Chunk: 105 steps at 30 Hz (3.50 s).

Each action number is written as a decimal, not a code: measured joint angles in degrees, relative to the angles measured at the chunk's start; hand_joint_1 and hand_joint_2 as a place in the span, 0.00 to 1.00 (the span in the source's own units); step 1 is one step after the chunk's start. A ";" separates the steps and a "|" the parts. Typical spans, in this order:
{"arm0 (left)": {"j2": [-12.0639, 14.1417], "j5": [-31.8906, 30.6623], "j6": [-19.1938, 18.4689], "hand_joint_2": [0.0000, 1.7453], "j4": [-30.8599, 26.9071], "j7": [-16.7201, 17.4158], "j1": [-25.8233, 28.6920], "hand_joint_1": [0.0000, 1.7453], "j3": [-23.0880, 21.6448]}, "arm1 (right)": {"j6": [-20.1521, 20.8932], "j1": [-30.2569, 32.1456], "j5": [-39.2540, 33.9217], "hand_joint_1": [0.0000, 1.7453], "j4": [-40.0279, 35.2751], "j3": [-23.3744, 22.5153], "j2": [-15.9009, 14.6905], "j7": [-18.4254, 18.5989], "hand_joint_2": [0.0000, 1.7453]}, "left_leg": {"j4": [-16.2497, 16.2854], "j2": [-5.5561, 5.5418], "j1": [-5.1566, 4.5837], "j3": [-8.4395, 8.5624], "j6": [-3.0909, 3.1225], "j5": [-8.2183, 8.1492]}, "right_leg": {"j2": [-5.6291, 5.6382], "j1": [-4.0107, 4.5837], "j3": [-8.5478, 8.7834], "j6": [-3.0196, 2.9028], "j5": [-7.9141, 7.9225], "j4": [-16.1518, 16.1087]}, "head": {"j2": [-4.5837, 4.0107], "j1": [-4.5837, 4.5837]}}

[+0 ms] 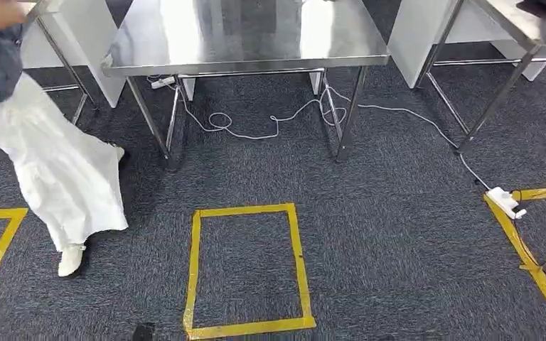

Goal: Take the parts from the cabinet and place them on the table.

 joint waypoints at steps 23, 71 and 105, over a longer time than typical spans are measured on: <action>0.04 -1.16 -0.09 0.00 -0.07 -0.07 -0.94 0.00 -0.50 | 1.75 -0.21 -1.40 0.00 0.20 -1.97 -0.09 0.26 0.00 | -13.84 5.04 -1.35 8.77 1.40 8.42 | -2.44 -0.11 0.63 4.48 -0.97 0.33 | 0.00 1.44; 0.17 -1.77 -1.25 0.00 -0.04 1.33 -1.39 0.00 -0.59 | 2.97 0.40 -2.16 0.00 0.31 -3.43 0.44 0.59 0.00 | -12.71 -3.68 -0.71 10.03 1.48 5.70 | 9.26 0.29 -5.14 2.45 3.61 1.01 | 0.00 0.57; 0.04 -1.86 -1.49 0.00 0.00 1.90 -1.50 0.00 -1.29 | 4.35 0.72 -3.06 0.00 0.37 -4.81 0.50 0.57 0.00 | -13.42 -1.21 -0.76 10.62 3.50 6.09 | 2.21 0.71 -9.66 1.90 0.75 8.13 | 0.00 0.92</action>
